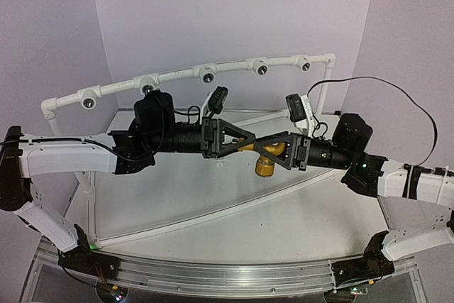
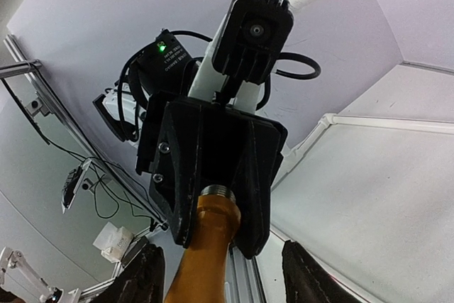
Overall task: Install the water faucets
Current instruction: Pass from the left arm to the right, then hold the pipeline at the center of the board.
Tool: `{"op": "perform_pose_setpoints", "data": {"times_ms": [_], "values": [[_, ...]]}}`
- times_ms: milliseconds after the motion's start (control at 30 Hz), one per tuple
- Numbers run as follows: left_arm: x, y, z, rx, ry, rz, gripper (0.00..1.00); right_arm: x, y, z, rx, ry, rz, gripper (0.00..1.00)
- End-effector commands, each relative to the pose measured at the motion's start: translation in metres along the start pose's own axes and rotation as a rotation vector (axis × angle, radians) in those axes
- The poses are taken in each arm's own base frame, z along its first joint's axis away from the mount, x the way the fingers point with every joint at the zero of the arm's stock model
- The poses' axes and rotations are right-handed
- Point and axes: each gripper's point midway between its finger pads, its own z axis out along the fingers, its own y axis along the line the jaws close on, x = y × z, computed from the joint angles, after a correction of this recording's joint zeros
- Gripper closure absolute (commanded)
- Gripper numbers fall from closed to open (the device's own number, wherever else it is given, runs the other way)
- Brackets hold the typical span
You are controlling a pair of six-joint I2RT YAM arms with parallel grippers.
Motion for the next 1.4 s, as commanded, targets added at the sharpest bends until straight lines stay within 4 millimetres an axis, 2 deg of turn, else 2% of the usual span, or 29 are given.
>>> {"op": "perform_pose_setpoints", "data": {"times_ms": [0, 100, 133, 167, 200, 233, 267, 333, 367, 433, 500, 533, 567, 667, 733, 767, 800, 867, 900, 1000, 1167, 1367], "values": [[-0.027, -0.052, -0.015, 0.119, -0.105, 0.090, 1.00, 0.002, -0.004, 0.008, 0.056, 0.005, -0.078, 0.39], [-0.027, -0.051, -0.014, 0.115, -0.106, 0.076, 1.00, 0.006, -0.005, 0.012, 0.086, 0.016, -0.134, 0.44], [-0.027, -0.051, -0.014, 0.116, -0.104, 0.075, 1.00, 0.005, -0.006, 0.013, 0.097, 0.010, -0.150, 0.52], [-0.026, -0.051, -0.014, 0.117, -0.102, 0.075, 1.00, 0.005, -0.006, 0.013, 0.105, 0.003, -0.161, 0.66], [-0.026, -0.051, -0.014, 0.116, -0.103, 0.073, 1.00, 0.003, -0.006, 0.013, 0.106, -0.004, -0.168, 0.85], [-0.026, -0.051, -0.015, 0.115, -0.105, 0.073, 1.00, 0.000, -0.006, 0.014, 0.105, -0.015, -0.173, 0.98], [-0.026, -0.050, -0.015, 0.112, -0.107, 0.075, 1.00, -0.004, -0.005, 0.012, 0.115, -0.037, -0.177, 1.00], [-0.026, -0.049, -0.017, 0.108, -0.112, 0.084, 0.97, -0.012, -0.008, 0.003, 0.164, -0.096, -0.181, 1.00], [-0.026, -0.048, -0.019, 0.100, -0.117, 0.094, 0.89, -0.015, -0.015, -0.004, 0.221, -0.120, -0.175, 1.00], [-0.027, -0.040, -0.026, 0.049, -0.145, 0.125, 0.57, -0.023, -0.031, -0.019, 0.377, -0.127, -0.179, 1.00], [-0.027, -0.026, -0.035, -0.050, -0.170, 0.168, 0.29, -0.020, -0.048, -0.034, 0.537, -0.045, -0.225, 1.00], [-0.028, -0.017, -0.041, -0.115, -0.186, 0.206, 0.20, -0.022, -0.053, -0.044, 0.609, -0.012, -0.254, 1.00], [-0.027, -0.005, -0.045, -0.180, -0.189, 0.232, 0.17, -0.028, -0.055, -0.054, 0.671, 0.008, -0.301, 1.00], [-0.013, 0.031, -0.055, -0.323, -0.164, 0.287, 0.17, -0.042, -0.062, -0.081, 0.852, 0.095, -0.442, 1.00], [0.001, 0.055, -0.054, -0.382, -0.112, 0.317, 0.18, -0.055, -0.066, -0.091, 0.947, 0.182, -0.550, 1.00], [0.009, 0.068, -0.052, -0.417, -0.083, 0.337, 0.18, -0.070, -0.064, -0.095, 0.997, 0.207, -0.620, 1.00], [0.019, 0.088, -0.049, -0.476, -0.036, 0.364, 0.18, -0.071, -0.070, -0.095, 1.029, 0.259, -0.658, 1.00], [0.035, 0.118, -0.042, -0.568, 0.052, 0.417, 0.16, -0.090, -0.073, -0.098, 1.103, 0.319, -0.780, 1.00], [0.046, 0.139, -0.037, -0.621, 0.114, 0.452, 0.16, -0.094, -0.079, -0.096, 1.137, 0.366, -0.832, 1.00], [0.060, 0.176, -0.024, -0.749, 0.220, 0.561, 0.14, -0.120, -0.088, -0.092, 1.237, 0.466, -0.984, 1.00], [0.082, 0.217, 0.009, -0.827, 0.382, 0.677, 0.14, -0.148, -0.100, -0.080, 1.332, 0.589, -1.145, 1.00], [0.106, 0.262, 0.045, -0.823, 0.504, 0.704, 0.17, -0.177, -0.101, -0.075, 1.444, 0.611, -1.332, 1.00]]}}
